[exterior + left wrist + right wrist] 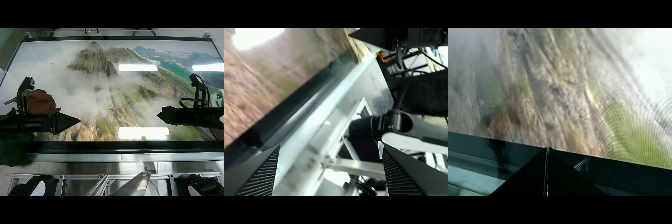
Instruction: Fold the shirts.
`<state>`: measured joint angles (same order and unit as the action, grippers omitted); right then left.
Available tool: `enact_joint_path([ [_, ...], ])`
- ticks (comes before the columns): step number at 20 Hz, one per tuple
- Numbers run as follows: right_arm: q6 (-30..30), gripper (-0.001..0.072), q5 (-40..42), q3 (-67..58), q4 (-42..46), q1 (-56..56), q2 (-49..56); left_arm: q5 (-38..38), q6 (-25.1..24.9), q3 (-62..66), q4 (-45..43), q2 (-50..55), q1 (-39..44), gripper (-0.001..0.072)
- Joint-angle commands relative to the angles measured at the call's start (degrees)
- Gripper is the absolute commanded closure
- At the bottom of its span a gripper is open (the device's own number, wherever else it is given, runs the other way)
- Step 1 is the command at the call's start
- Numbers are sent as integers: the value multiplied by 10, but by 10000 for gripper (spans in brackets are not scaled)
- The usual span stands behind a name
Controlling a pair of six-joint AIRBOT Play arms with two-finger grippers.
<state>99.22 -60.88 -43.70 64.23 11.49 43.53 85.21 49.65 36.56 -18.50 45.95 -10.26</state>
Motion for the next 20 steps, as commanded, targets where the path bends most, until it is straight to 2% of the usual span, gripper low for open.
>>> enact_joint_path([
  [1,0,691,0,0,0,0,0,-57,5,44,-5,0,-41,-4],
  [3,0,691,0,0,0,0,0,-112,43,96,-65,0,-114,-3],
  [6,0,691,0,0,0,0,0,-177,123,161,-224,9,-249,-3],
  [9,0,691,0,0,0,0,0,-178,123,188,-261,73,-330,-2],
  [13,0,691,0,0,0,0,1,-204,108,271,-277,215,-302,-3],
  [15,0,691,0,0,0,0,1,-221,115,329,-327,291,-257,-3],
  [18,-4,691,3,0,0,0,1,-209,187,416,-470,397,-185,-5],
  [20,-4,691,5,0,0,0,1,-170,214,462,-530,453,-153,-4],
])
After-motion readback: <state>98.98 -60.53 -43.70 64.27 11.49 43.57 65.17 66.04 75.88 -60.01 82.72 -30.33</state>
